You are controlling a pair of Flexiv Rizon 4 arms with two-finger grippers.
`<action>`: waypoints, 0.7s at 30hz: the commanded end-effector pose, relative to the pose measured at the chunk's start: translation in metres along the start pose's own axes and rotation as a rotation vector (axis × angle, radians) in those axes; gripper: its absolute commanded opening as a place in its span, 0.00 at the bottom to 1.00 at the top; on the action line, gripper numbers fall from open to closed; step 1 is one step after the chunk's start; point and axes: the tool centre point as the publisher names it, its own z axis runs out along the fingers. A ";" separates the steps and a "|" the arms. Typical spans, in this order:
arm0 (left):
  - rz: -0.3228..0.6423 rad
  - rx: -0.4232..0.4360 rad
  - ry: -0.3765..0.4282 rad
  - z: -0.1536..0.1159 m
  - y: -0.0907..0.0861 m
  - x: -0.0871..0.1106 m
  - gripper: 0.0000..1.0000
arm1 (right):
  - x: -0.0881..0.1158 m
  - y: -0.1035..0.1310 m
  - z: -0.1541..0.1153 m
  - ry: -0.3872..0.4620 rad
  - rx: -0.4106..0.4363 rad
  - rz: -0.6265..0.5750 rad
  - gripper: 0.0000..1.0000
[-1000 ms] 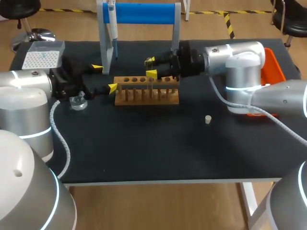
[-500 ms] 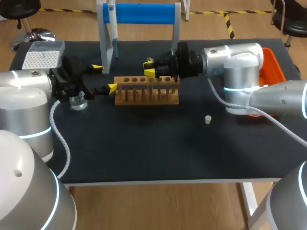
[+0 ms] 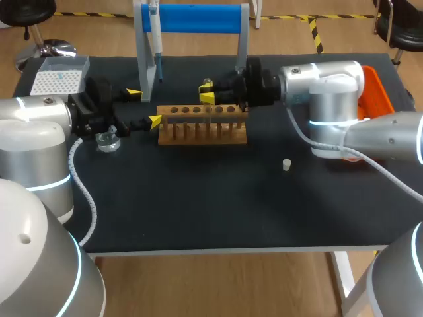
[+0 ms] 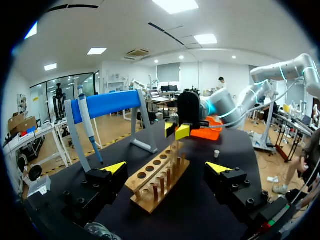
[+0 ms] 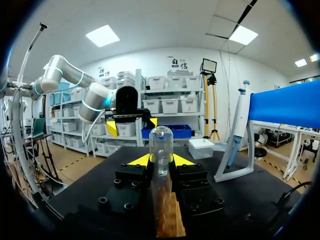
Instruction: Invert the test tube, pick up the pipette, mount the tip to pipette, aspirate from beaker and dispense into the tube, eject the tip, return the pipette, and cap with the stopper.
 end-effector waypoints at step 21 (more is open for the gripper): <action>0.001 0.004 -0.003 0.000 0.001 0.001 1.00 | 0.002 0.028 -0.001 -0.022 0.021 -0.032 0.00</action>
